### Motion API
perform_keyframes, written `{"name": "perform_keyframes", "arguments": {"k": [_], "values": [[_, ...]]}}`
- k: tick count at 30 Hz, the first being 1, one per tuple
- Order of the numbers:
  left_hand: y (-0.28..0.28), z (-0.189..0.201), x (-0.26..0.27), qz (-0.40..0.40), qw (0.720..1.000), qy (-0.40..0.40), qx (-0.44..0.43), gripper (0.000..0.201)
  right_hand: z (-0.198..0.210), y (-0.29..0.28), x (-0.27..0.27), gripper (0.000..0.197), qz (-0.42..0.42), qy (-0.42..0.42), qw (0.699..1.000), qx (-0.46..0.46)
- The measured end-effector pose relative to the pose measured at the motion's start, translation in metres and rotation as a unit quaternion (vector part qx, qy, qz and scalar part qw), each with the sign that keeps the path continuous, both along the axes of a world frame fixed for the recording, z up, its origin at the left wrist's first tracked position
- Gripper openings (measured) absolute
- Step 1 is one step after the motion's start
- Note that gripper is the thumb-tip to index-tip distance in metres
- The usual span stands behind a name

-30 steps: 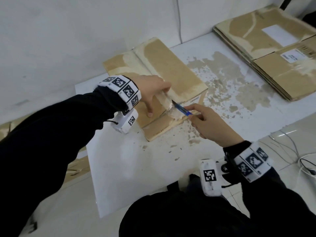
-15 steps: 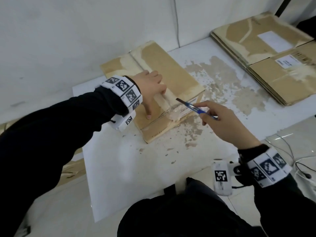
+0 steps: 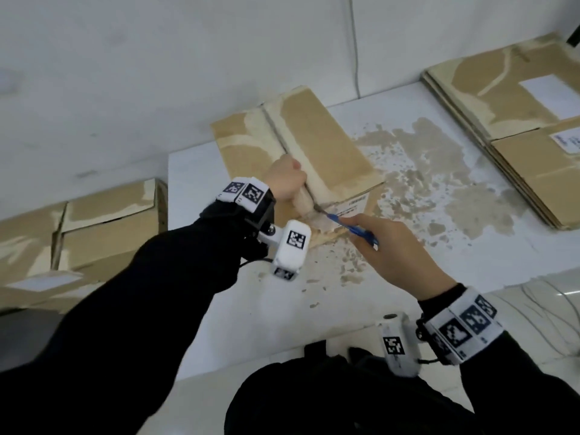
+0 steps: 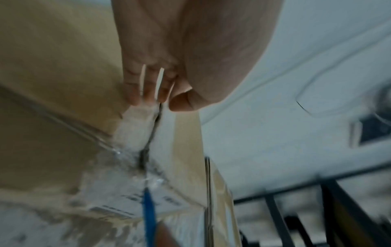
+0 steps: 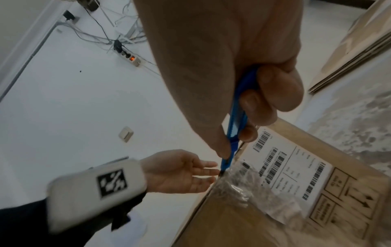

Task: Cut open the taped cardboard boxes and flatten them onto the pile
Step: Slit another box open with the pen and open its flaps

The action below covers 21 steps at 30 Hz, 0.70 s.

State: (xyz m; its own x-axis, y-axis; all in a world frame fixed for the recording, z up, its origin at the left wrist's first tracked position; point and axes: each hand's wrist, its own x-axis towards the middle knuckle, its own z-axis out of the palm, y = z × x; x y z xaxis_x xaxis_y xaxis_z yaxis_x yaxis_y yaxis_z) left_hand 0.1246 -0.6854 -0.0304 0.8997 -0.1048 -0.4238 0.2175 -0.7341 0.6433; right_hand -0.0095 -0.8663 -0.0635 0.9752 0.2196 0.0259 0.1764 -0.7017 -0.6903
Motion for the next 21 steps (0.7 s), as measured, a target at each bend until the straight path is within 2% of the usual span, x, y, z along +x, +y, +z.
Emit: {"name": "perform_keyframes", "arguments": {"k": [3, 6, 7, 9, 13, 15, 17, 19, 21], "values": [[-0.006, 0.0, 0.009, 0.147, 0.985, 0.05, -0.079, 0.023, 0.003, -0.003, 0.005, 0.031, 0.026, 0.001, 1.0, -0.011], [-0.013, 0.003, 0.013, 0.205, 0.972, 0.065, -0.095, 0.019, 0.003, -0.006, 0.012, 0.031, 0.058, -0.007, 0.998, -0.03], [-0.015, 0.005, 0.014, 0.205, 0.972, 0.077, -0.085, 0.018, 0.003, -0.008, 0.015, 0.03, 0.065, -0.008, 0.997, -0.032], [-0.018, 0.007, 0.013, 0.181, 0.977, 0.099, -0.051, 0.028, 0.001, -0.011, 0.018, 0.029, 0.076, -0.011, 0.997, -0.032], [-0.007, 0.001, 0.013, 0.096, 0.987, 0.123, -0.032, 0.033, 0.005, -0.01, 0.02, 0.03, 0.094, -0.041, 0.992, -0.069], [-0.003, -0.006, 0.011, 0.095, 0.985, 0.112, -0.089, 0.022, 0.008, -0.008, 0.019, 0.033, 0.086, -0.067, 0.99, -0.091], [-0.004, -0.011, 0.008, 0.139, 0.973, 0.094, -0.157, 0.007, 0.011, -0.002, 0.016, 0.039, 0.08, -0.088, 0.987, -0.113], [-0.006, -0.015, 0.005, 0.202, 0.955, 0.063, -0.209, 0.01, 0.011, 0.004, 0.018, 0.045, 0.07, -0.085, 0.982, -0.152], [-0.004, -0.016, 0.005, 0.205, 0.942, 0.064, -0.259, 0.011, 0.011, 0.002, 0.023, 0.047, 0.043, -0.082, 0.978, -0.185]]}}
